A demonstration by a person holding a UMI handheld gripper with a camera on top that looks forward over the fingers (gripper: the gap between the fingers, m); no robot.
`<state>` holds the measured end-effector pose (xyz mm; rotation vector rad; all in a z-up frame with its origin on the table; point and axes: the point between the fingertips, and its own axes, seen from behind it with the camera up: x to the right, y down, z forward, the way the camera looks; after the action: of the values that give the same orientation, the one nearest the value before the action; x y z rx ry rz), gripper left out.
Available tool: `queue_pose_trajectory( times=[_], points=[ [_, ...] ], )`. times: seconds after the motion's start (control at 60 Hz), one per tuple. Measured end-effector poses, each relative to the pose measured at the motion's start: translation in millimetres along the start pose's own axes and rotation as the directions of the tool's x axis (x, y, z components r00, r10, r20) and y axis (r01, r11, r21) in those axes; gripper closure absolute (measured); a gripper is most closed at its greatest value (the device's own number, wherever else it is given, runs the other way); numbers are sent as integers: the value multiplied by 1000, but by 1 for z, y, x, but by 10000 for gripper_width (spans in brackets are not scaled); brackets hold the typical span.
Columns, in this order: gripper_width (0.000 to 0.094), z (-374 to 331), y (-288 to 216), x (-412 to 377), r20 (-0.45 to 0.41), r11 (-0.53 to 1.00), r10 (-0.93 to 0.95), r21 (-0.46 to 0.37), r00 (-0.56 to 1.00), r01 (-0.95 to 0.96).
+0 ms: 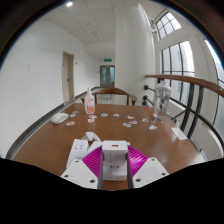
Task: Unplug charger
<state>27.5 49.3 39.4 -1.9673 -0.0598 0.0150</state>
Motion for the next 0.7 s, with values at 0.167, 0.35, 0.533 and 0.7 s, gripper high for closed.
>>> queue_pose_trajectory(
  times=[0.167, 0.35, 0.533, 0.7],
  points=[
    [722, -1, -3, -3, 41, 999, -16, 40, 999, 14],
    [747, -2, -5, -2, 32, 999, -7, 45, 999, 6],
    [748, -52, -107, 23, -51, 959, 14, 285, 999, 1],
    [742, -74, -114, 57, -88, 968, 23, 250, 996, 0]
  ],
)
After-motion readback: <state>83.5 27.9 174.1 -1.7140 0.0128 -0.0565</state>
